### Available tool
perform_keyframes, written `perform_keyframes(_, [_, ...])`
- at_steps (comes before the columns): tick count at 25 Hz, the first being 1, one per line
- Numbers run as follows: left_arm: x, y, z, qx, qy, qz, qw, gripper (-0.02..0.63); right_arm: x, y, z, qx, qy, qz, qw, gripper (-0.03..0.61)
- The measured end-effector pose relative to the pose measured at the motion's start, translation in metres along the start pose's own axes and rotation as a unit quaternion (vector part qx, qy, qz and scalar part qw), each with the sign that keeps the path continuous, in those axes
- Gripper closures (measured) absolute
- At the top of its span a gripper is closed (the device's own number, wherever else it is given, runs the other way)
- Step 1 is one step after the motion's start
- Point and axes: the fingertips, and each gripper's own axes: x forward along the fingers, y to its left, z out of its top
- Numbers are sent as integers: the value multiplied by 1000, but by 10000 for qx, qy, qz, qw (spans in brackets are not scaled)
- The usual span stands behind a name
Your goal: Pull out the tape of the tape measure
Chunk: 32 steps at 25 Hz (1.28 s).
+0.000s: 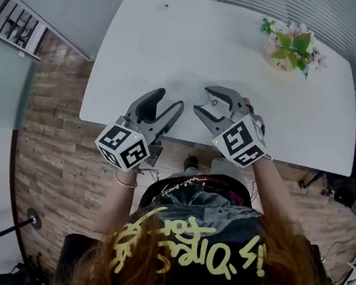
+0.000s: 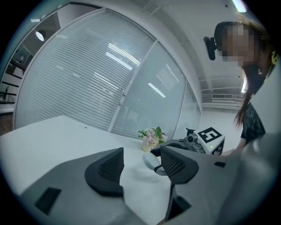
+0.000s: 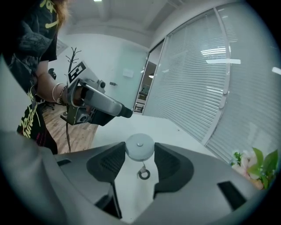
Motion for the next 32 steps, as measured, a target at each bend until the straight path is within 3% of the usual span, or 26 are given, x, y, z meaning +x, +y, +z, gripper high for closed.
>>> perform_keyframes(5, [11, 1, 3, -501, 12, -272, 9984, 361, -6, -2, 17, -284, -278, 3, 9992, 365])
perform_keyframes(9, [13, 9, 4, -1129, -33, -459, 9925, 370, -7, -1, 25, -473, -437, 55, 9979, 365])
perform_keyframes(12, [12, 12, 4, -1363, -27, -504, 9894, 371, -6, 0, 28, -552, -483, 93, 9973, 365])
perform_keyframes(20, [19, -2, -6, -1641, 328, -1065, 9801, 371, -7, 2, 32, -892, -600, 216, 9940, 365])
perform_keyframes(27, [22, -10, -9, -1700, 516, -1277, 9758, 385, -9, 10, 36, -1163, -644, 232, 9909, 365])
perform_keyframes(32, [20, -11, -13, -1550, 612, -1262, 9779, 412, -10, 16, 39, -1259, -681, 318, 9892, 365])
